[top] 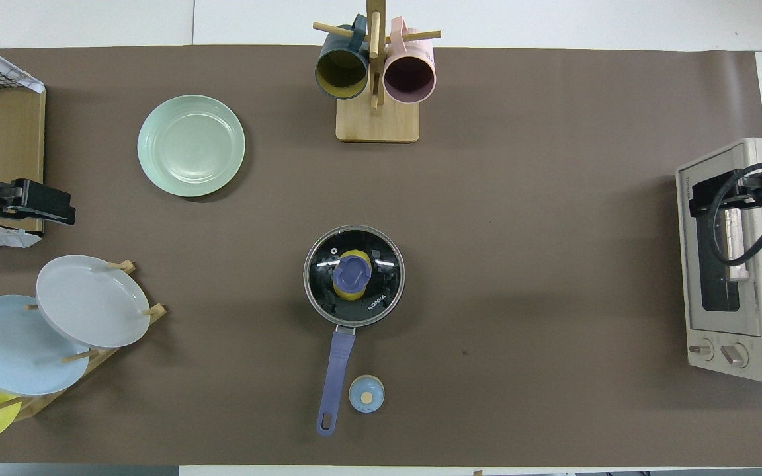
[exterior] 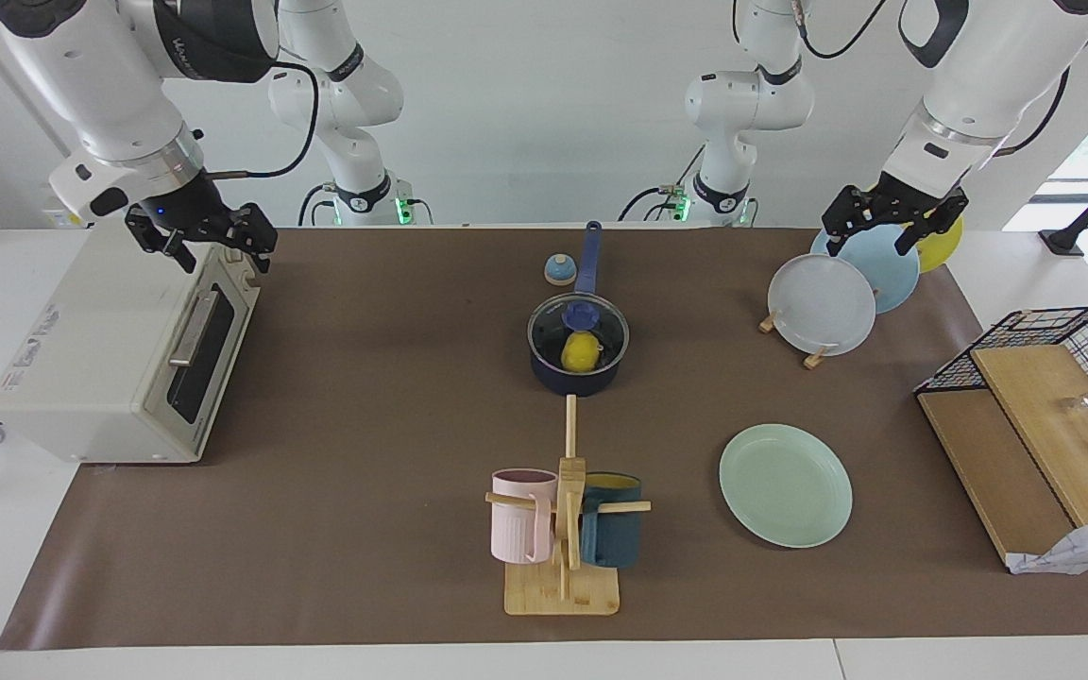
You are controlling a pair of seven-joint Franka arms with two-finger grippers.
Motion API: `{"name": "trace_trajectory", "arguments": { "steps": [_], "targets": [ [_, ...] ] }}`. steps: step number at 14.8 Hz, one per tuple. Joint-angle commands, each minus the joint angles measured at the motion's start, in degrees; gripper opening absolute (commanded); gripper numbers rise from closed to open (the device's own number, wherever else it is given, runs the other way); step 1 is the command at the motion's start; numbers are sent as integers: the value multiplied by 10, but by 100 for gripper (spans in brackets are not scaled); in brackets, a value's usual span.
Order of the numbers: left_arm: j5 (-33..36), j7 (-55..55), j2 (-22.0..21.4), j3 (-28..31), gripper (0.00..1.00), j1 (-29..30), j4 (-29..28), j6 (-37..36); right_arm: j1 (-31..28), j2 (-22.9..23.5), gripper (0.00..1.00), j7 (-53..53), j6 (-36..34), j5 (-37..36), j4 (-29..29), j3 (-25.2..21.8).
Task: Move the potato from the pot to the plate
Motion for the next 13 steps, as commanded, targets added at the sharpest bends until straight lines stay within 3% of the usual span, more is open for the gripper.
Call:
{"name": "trace_trajectory", "arguments": {
  "steps": [1,11,13],
  "targets": [
    [-4,-5,-16,4,100,-2,-15,-3,-2,-4,100,-15,5,13,0,0],
    [-4,-5,-16,4,100,-2,-15,-3,0,-11,100,-19,11,15,4,1],
    [-4,-5,-16,4,100,-2,-15,-3,0,-11,100,-25,18,34,3,24]
  ]
}}
